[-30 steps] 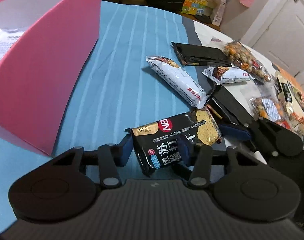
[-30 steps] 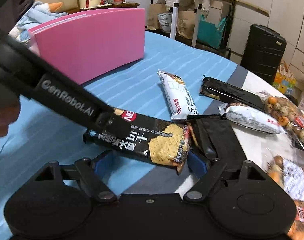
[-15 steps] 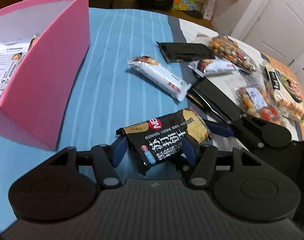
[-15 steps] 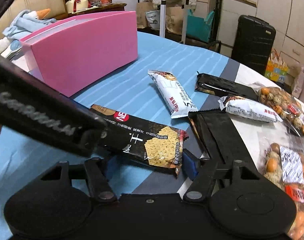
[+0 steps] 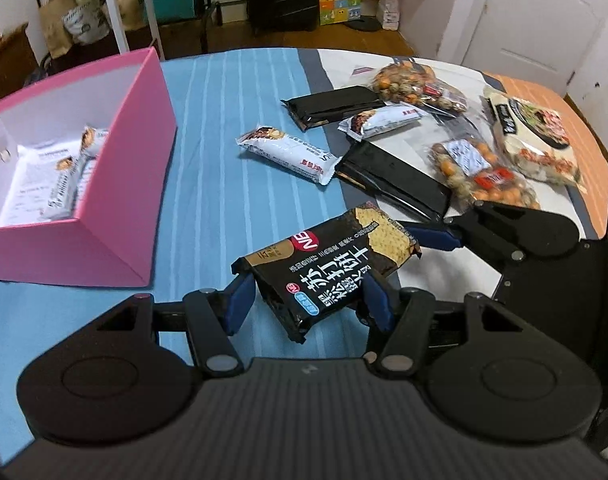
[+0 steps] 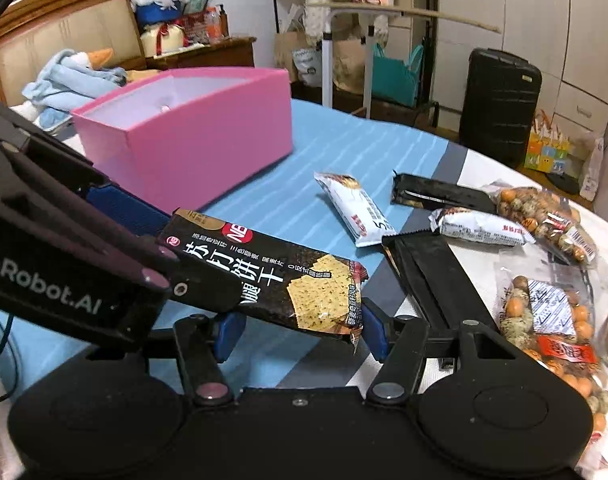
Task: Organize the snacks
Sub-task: 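Carry the black cracker packet in the left tool over the box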
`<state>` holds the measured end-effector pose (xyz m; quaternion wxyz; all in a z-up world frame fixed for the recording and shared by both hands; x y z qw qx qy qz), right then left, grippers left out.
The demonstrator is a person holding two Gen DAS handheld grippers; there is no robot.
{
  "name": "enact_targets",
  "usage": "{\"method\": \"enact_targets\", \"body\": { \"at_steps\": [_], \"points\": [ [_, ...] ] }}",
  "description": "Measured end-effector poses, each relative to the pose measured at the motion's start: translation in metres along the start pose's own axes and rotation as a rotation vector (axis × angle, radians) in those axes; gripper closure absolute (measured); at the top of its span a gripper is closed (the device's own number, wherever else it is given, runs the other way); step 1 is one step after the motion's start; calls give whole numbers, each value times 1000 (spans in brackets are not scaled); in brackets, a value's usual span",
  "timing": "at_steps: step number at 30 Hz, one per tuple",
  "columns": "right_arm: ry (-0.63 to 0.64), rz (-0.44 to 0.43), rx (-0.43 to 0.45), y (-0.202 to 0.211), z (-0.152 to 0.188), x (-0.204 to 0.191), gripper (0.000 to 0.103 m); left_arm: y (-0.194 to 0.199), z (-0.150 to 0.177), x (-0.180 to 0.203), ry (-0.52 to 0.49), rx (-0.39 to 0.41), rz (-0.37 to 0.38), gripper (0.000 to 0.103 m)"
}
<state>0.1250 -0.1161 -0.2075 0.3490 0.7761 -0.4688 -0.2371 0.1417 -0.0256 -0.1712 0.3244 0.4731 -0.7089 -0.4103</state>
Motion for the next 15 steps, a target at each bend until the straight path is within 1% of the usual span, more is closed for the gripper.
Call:
{"method": "enact_targets", "body": {
  "at_steps": [3,6,11,15],
  "points": [
    [29,0,25,14,-1,-11,37,17,5,2,-42,3,-33,46],
    [90,14,53,24,-4,-26,37,32,11,0,-60,2,-58,46],
    [119,-8,84,42,-16,-44,37,61,19,-11,-48,22,-67,46],
    [186,1,107,54,-31,-60,37,84,20,-23,-33,40,-63,46]
  ]
}}
Point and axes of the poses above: each gripper's, at about its wrist camera, not at the fingertips, and y roughly against the way its jaws point, x to its right, z to its underside, the point moved 7 cm from there along -y, roughly the way its jaws point, and after that the axes turned 5 degrees about -x, right-handed, at the moved point
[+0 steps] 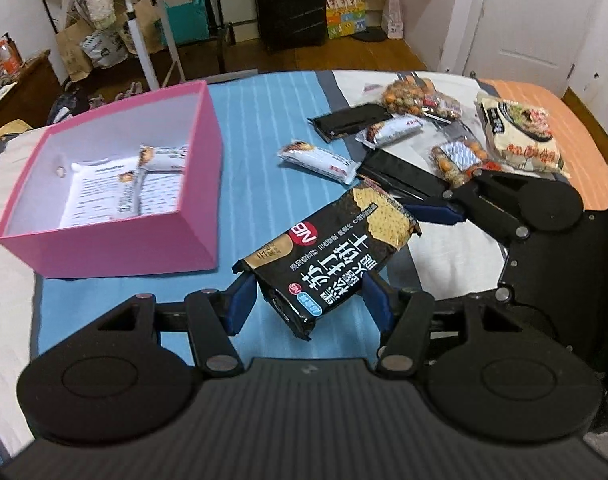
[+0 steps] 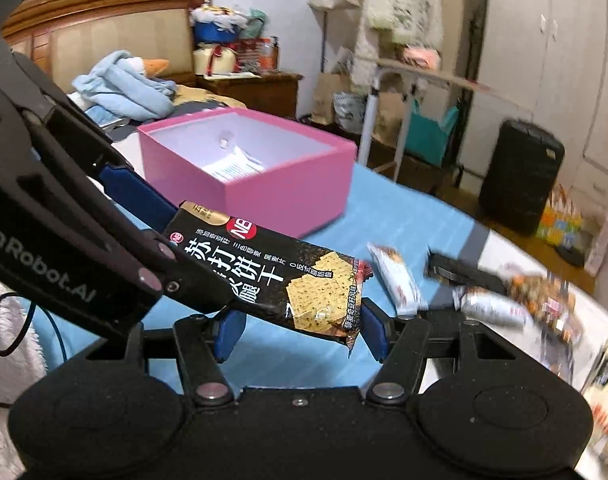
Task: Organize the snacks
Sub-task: 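Carry the black cracker packet in the left tool over the box, then open the left tool to release the packet into the box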
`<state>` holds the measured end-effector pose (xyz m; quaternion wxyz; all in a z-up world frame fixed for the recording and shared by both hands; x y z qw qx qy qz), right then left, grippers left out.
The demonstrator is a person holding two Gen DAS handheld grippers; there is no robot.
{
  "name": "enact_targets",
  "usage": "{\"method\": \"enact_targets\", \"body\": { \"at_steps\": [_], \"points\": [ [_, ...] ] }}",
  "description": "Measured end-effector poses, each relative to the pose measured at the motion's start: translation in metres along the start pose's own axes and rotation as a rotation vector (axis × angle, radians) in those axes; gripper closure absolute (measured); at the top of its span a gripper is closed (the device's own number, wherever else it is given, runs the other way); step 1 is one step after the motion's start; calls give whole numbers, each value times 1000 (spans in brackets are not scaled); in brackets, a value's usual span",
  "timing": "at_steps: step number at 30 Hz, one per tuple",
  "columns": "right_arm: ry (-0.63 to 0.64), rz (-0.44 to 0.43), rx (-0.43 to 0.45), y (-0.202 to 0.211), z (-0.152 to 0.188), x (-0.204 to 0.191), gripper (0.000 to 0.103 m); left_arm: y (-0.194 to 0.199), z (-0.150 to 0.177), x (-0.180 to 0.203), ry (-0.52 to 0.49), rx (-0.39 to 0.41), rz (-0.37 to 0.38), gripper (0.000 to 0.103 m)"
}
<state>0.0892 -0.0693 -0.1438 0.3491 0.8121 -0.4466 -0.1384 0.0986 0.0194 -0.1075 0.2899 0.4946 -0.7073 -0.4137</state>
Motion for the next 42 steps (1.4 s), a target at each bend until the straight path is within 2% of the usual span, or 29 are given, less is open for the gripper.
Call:
{"method": "enact_targets", "body": {
  "at_steps": [7,12,20,23,25,30,33,35,37,39,42],
  "points": [
    [110,-9,37,-2,-55,-12,36,30,-13,-34,26,68,-46,47],
    [214,-28,75,-22,-96,-20,37,37,-29,-76,127,100,-74,49],
    [349,-70,87,-84,-144,-27,37,5,-55,-142,277,118,-95,50],
    [420,-91,43,-121,-159,-29,37,-23,-62,-170,348,89,-68,51],
    [455,-115,13,-142,-162,-30,37,-42,-65,-187,426,55,-27,52],
    [489,-188,-115,-178,-159,-30,35,-80,-60,-206,518,-33,26,51],
    [446,-199,-159,-187,-156,-23,35,-95,-58,-206,550,-65,29,48],
    [425,-196,-165,-186,-155,-19,26,-98,-59,-204,531,-77,-49,42],
    [429,-170,-152,-179,-155,-14,25,-96,-61,-199,492,-67,-103,38],
    [427,-156,-142,-166,-153,-9,25,-88,-62,-193,474,-50,-103,38],
    [349,-160,-117,-144,-154,5,25,-65,-64,-185,448,-5,-79,38]
  ]
}}
Point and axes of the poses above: each gripper's, at about its wrist camera, not at the fingertips, and y roughly against the way its jaws point, x to its right, z to its underside, the point moved 7 cm from there along -y, roughly the way its jaws point, and after that the axes turned 5 degrees about -x, right-handed, at the moved point
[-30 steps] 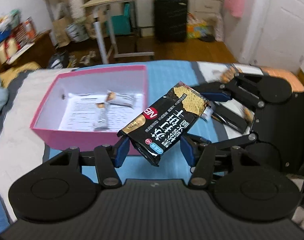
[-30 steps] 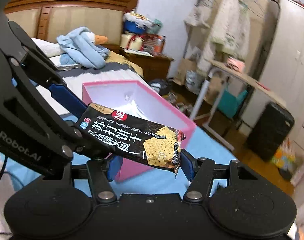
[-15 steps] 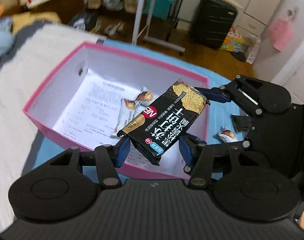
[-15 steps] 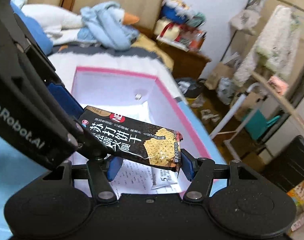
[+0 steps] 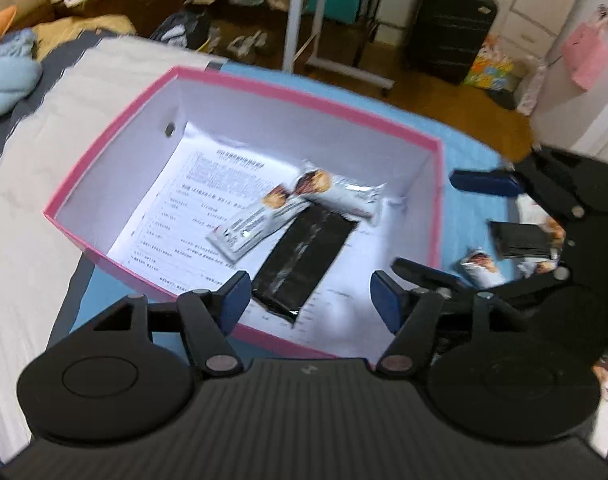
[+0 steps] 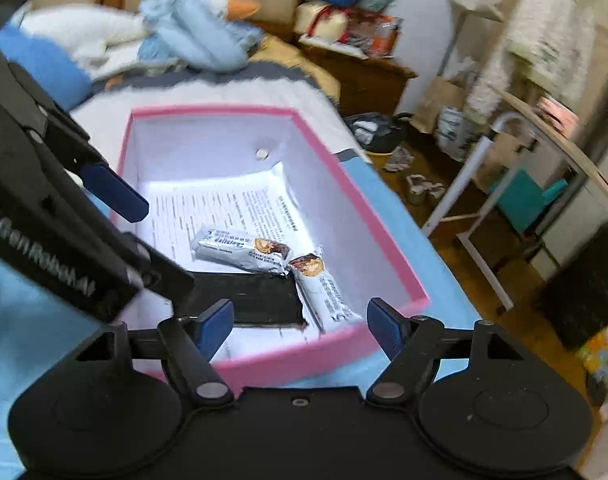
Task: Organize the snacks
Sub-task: 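Open the left tool to release the packet into the box, then reach the right tool to a black-wrapped bar and grasp it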
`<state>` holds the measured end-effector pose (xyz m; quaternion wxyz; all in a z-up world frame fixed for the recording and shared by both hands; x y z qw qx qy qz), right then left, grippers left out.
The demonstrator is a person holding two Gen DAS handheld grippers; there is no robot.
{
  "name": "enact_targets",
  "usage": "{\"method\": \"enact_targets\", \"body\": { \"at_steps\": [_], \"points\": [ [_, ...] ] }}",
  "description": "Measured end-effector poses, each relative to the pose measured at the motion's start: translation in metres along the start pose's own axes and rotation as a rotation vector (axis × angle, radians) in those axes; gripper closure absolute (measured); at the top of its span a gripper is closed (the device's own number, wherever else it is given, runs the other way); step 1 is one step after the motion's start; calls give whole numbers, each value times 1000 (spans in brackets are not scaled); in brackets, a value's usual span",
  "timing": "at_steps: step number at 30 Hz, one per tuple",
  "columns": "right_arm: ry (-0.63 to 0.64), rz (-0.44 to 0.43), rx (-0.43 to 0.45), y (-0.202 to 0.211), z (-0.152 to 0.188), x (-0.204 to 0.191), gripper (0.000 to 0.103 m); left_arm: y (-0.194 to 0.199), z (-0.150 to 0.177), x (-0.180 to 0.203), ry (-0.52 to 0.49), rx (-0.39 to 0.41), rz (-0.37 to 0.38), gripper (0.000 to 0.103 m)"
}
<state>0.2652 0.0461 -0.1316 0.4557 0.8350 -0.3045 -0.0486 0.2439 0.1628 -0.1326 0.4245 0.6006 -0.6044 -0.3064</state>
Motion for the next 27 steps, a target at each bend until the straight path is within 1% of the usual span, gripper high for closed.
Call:
{"method": "enact_targets", "body": {
  "at_steps": [4,5,8,10,12,14,17,18,19,20,23,25,26,27],
  "points": [
    [-117,-2,86,54,25,13,25,32,4,11,-48,36,18,35],
    [-135,2,93,65,32,15,24,39,5,15,-65,38,16,35],
    [-187,11,91,97,57,24,24,61,7,31,-126,47,18,33],
    [-225,8,73,115,75,30,24,75,11,45,-163,54,43,29],
    [-262,11,68,129,89,35,24,86,15,59,-198,54,82,28],
    [-298,8,45,140,104,41,24,94,21,76,-237,51,116,26],
    [-326,-72,-38,147,128,39,24,99,32,101,-296,40,132,23],
    [-332,-75,-53,149,135,40,24,99,36,111,-321,31,137,21],
    [-341,-75,-66,152,144,39,24,98,39,118,-340,21,142,18],
    [-345,-79,-81,153,151,37,24,96,43,127,-361,7,150,15],
    [-370,-118,-117,155,173,31,24,88,53,150,-410,-14,157,13],
    [-372,-136,-121,152,183,28,23,79,57,164,-418,-8,162,12],
    [-385,-138,-140,150,190,28,23,74,58,170,-418,0,165,12],
    [-415,-116,-167,144,197,30,23,68,60,177,-422,12,170,10]
  ]
}}
Point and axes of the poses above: each gripper's, at about its wrist camera, not at the fingertips, and y roughly against the way its jaws point, x to its right, z to its underside, the point moved 7 cm from there along -y, roughly the way its jaws point, and after that the axes turned 5 degrees about -x, right-handed, at the moved point
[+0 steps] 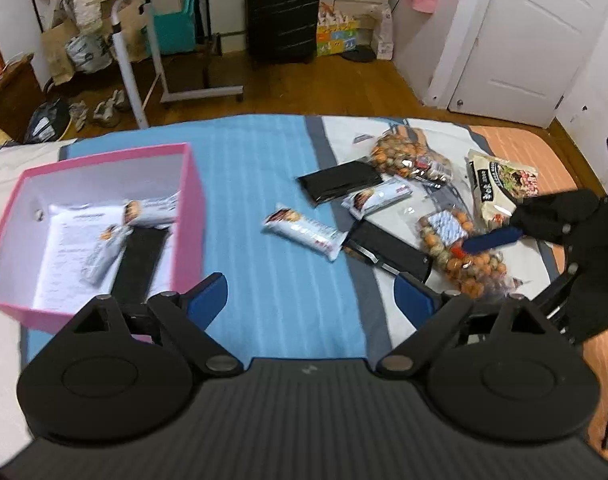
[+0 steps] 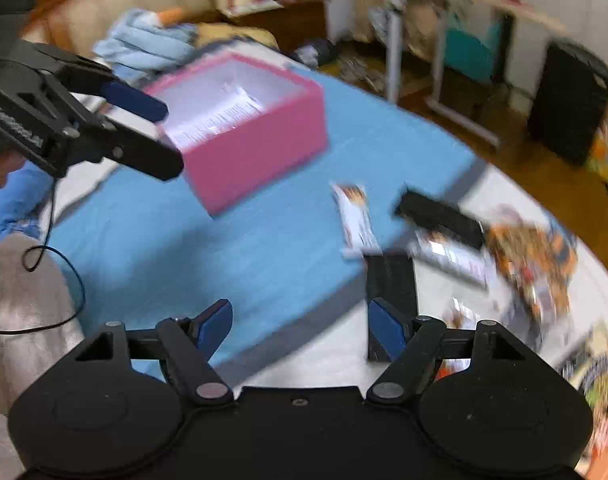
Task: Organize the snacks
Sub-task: 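Reach the right tool to a black-wrapped bar and grasp it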
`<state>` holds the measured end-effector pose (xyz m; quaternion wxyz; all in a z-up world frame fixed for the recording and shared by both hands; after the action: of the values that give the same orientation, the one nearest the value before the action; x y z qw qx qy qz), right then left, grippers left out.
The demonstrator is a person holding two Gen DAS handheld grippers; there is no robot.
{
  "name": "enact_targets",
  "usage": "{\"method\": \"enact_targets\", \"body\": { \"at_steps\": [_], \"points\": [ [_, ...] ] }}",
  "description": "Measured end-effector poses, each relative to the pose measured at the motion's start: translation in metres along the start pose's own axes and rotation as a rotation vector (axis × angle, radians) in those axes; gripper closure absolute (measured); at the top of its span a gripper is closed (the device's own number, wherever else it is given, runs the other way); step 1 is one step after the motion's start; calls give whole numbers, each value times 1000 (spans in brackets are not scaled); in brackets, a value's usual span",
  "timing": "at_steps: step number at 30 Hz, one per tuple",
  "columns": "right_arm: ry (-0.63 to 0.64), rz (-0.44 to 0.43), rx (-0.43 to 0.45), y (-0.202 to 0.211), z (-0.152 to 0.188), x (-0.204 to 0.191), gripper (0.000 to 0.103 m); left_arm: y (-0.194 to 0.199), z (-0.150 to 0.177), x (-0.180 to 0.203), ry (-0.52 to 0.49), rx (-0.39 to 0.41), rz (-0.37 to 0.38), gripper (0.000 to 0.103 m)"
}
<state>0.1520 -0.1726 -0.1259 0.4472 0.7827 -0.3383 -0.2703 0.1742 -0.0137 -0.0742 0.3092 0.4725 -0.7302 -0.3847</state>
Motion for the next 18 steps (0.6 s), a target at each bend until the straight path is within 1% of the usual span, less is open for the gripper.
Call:
{"method": "enact_targets", "body": {
  "at_steps": [2,4,5,7,9,12,14,15,16,17,18],
  "points": [
    [-43,57,-13,-8,6,8,23,-13,-1,8,0,16,2,8],
    [-9,116,-17,-18,10,13,23,-31,-1,14,16,13,10,8],
    [6,136,-10,-22,10,14,23,-41,-1,16,21,2,-1,8],
    [-7,146,8,-32,10,19,23,-62,0,20,21,-27,-12,8],
    [-42,117,13,-41,9,26,24,-81,0,22,39,-64,-13,8],
    [4,137,30,-58,9,28,26,-109,0,25,78,-89,32,8],
    [50,161,28,-75,9,30,29,-131,0,27,145,-127,90,8],
    [57,172,25,-81,9,34,30,-141,0,27,179,-149,114,9],
    [59,182,23,-88,9,39,34,-153,2,29,217,-172,135,12],
    [53,181,21,-94,9,44,38,-162,3,31,237,-181,151,12],
    [46,172,15,-101,10,49,39,-171,3,33,255,-183,164,14]
  ]
}}
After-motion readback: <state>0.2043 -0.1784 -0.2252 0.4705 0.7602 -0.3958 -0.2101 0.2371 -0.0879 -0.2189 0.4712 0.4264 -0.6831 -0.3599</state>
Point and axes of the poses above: each gripper's, at about its wrist camera, not at the fingertips, and y roughly against the way its jaws point, x to its right, z to its underside, the point moved 7 cm from there along -y, roughly the way its jaws point, and after that the axes turned 5 degrees about -x, right-handed, at the moved point
